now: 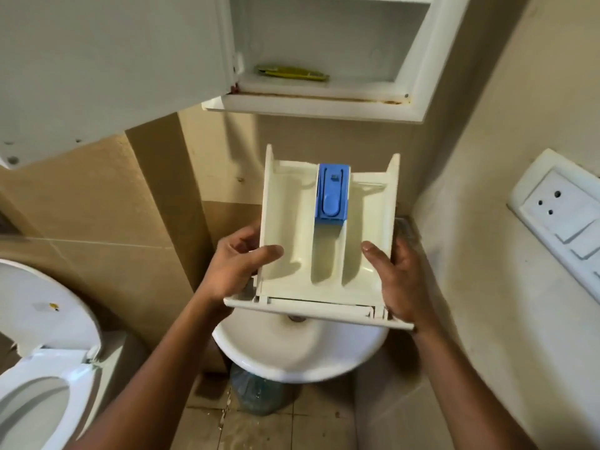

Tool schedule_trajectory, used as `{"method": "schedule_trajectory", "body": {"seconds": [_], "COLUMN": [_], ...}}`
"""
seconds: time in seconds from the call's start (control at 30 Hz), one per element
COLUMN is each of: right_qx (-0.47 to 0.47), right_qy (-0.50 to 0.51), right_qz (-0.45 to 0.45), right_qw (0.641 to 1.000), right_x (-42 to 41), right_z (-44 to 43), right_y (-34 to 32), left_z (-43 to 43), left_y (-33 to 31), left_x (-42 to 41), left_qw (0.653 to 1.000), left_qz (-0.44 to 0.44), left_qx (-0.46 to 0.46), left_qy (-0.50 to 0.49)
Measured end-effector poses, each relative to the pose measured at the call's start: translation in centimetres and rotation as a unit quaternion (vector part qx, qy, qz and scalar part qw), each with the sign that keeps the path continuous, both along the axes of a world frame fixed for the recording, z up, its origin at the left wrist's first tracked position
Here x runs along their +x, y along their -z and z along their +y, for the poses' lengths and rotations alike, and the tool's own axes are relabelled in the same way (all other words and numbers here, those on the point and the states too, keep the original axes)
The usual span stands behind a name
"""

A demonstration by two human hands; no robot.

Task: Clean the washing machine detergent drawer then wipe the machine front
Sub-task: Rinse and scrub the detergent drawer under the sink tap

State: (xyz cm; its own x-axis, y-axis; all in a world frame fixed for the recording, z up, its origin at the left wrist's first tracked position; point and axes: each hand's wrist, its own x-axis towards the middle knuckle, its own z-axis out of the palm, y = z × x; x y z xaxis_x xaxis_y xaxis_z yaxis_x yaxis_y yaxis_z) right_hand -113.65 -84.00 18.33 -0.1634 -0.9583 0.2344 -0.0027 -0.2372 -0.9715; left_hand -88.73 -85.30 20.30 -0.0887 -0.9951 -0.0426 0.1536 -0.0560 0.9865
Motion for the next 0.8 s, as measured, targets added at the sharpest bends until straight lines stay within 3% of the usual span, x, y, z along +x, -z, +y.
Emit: {"method": "schedule_trajectory", "body": {"seconds": [0.07,0.1,0.13,0.17,0.2,0.23,0.33,0.43,0.53,0.6,0.67,0.73,0.77,0.8], "right_qx": [0.05,0.154,0.298,0.44,0.526,0.555,0.554,0.494,0.22,0.025,-0.06,0.021,0.128,0.269], "right_qy": [0.001,-0.005,-0.029,-0.039,-0.059,-0.062,-0.06,-0.078,-0.042,-0.027,0.0,0.026,0.011,-0.026], "right_qz": [-0.01,-0.037,-0.075,-0.096,-0.102,-0.118,-0.156,-0.104,-0.011,0.01,0.016,0.021,0.008,-0.025], "right_qw": [0.999,0.987,0.951,0.892,0.842,0.821,0.816,0.86,0.974,0.999,0.998,0.999,0.992,0.963], "right_x": [0.5,0.6,0.9,0.8,0.6,0.3,-0.2,-0.2,0.0,0.3,0.6,0.9,1.0,1.1], "right_z": [0.3,0.3,0.6,1.0,1.8,2.3,2.4,0.1,-1.6,-0.9,0.2,0.2,0.2,0.3], "right_y": [2.2,4.0,5.5,7.0,8.4,9.6,10.4,6.8,0.9,-2.4,-2.8,0.6,3.1,5.5], "left_z": [0.1,0.3,0.6,1.1,1.9,2.4,2.5,0.5,-1.1,-1.0,-0.8,-0.8,-0.5,0.0], "left_y": [1.5,3.0,4.7,6.4,7.7,8.5,8.5,6.4,1.7,-1.7,-2.4,0.8,2.9,4.8], "left_x": [0.3,0.2,0.2,0.4,0.4,0.3,0.5,0.5,0.1,-0.3,-0.1,0.5,0.7,0.9], "left_qw": [0.999,0.993,0.979,0.961,0.942,0.924,0.894,0.928,0.983,0.998,1.0,0.999,0.993,0.976], "left_qz": [0.013,0.008,-0.007,-0.028,-0.041,-0.051,-0.039,-0.038,-0.055,-0.022,0.003,-0.01,-0.01,-0.014], "left_qx": [0.041,0.117,0.205,0.277,0.334,0.379,0.445,0.371,0.176,0.047,-0.017,0.03,0.121,0.219], "left_qy": [0.024,0.013,0.003,-0.002,0.012,0.028,0.046,0.018,0.002,-0.022,-0.021,-0.01,-0.001,0.004]}}
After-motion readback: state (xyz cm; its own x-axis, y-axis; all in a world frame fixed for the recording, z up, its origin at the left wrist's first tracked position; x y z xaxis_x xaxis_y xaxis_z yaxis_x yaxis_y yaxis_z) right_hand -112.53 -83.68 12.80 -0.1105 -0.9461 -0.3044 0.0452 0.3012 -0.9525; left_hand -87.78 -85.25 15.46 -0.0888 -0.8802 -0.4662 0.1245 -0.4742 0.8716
